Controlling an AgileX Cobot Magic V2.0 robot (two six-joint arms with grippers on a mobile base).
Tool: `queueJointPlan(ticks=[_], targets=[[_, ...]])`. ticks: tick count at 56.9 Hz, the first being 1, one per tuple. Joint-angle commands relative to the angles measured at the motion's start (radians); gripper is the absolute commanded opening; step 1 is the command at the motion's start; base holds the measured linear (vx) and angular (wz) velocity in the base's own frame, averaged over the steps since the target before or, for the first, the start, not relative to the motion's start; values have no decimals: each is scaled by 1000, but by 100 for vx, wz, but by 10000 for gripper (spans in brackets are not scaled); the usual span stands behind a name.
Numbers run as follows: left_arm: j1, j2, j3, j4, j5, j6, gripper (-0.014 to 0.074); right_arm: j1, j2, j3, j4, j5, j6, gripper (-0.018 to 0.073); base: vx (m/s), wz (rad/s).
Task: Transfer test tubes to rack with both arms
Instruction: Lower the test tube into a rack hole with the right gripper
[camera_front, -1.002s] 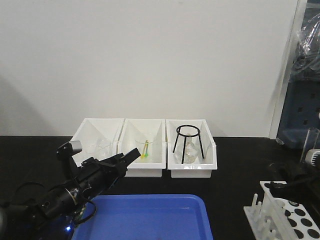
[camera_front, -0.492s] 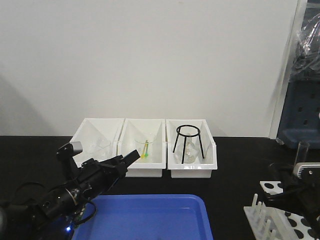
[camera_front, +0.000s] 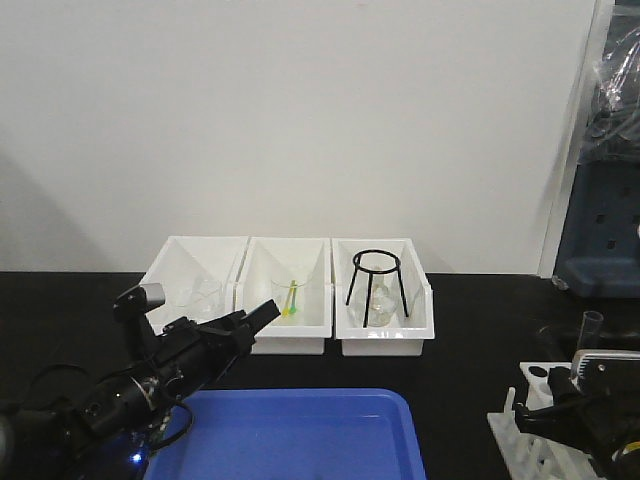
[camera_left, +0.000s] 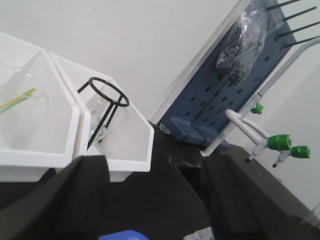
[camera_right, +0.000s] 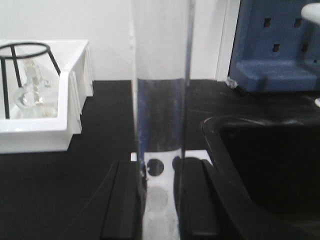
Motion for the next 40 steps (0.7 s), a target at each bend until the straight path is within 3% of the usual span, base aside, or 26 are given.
queueJointPlan(ticks=[1, 26, 40], targets=[[1, -49, -26, -31, -73, 4, 536, -6, -20, -27, -16, -108, 3, -7, 0, 0], [1, -49, -26, -31, -73, 4, 536, -6, 34, -27, -16, -128, -14, 8, 0, 0], [1, -49, -26, -31, -73, 4, 536, -6, 34, -27, -12, -128, -15, 117, 0, 0]])
